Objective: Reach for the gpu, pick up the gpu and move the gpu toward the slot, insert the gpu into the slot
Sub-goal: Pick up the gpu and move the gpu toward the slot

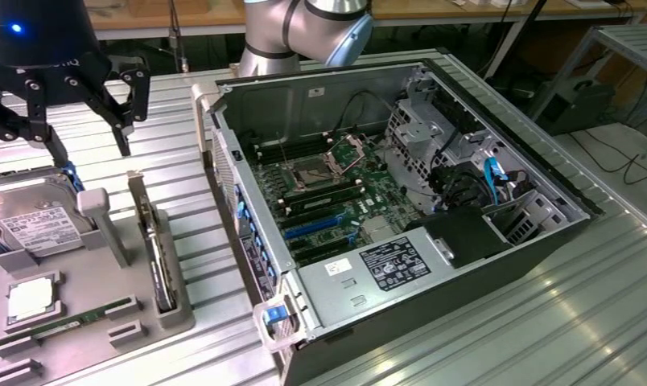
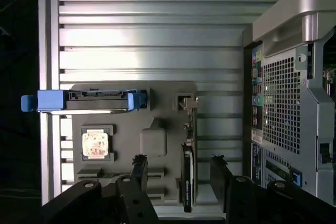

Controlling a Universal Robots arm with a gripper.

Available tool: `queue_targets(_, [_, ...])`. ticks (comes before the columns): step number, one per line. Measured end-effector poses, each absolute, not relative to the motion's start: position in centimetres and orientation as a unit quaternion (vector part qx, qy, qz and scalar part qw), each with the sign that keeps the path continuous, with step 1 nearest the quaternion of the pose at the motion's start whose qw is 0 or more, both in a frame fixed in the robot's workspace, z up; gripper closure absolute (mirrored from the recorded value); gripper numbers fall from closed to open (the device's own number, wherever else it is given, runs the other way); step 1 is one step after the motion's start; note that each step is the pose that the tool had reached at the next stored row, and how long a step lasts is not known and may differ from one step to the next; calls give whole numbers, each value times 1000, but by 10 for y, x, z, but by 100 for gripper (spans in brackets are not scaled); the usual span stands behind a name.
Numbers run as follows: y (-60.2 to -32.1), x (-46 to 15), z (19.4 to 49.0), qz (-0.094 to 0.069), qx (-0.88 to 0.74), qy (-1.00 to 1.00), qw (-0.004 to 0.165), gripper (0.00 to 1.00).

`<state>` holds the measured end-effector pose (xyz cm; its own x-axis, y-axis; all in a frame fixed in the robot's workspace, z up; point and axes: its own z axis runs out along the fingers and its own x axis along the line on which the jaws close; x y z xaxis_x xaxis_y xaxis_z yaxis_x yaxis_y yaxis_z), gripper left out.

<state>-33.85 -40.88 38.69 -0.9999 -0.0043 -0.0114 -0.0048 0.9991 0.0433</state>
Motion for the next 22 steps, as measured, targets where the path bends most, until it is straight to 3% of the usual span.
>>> queue_targets(7, [-435, -338, 384, 22, -4, 1000, 6, 40])
queue_targets(22, [-448, -319, 367, 21, -3, 1000, 6, 40])
